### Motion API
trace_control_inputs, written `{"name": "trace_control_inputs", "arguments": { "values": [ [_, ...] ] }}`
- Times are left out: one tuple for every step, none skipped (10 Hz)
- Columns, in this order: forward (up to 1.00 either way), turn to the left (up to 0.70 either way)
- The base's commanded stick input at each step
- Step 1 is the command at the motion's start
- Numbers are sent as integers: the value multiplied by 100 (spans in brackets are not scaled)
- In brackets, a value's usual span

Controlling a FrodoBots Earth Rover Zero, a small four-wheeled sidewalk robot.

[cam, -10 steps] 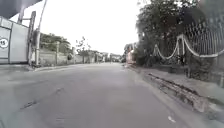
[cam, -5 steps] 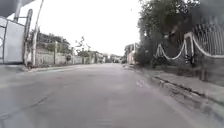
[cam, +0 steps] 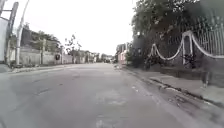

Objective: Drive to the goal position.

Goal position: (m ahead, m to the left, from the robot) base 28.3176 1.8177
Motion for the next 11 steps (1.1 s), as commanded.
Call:
{"name": "trace_control_inputs", "arguments": {
  "values": [
    [100,1],
    [100,2],
    [100,0],
    [100,0],
    [100,0],
    [100,0],
    [100,0],
    [100,0],
    [100,0],
    [100,0],
    [100,0]
  ]
}}
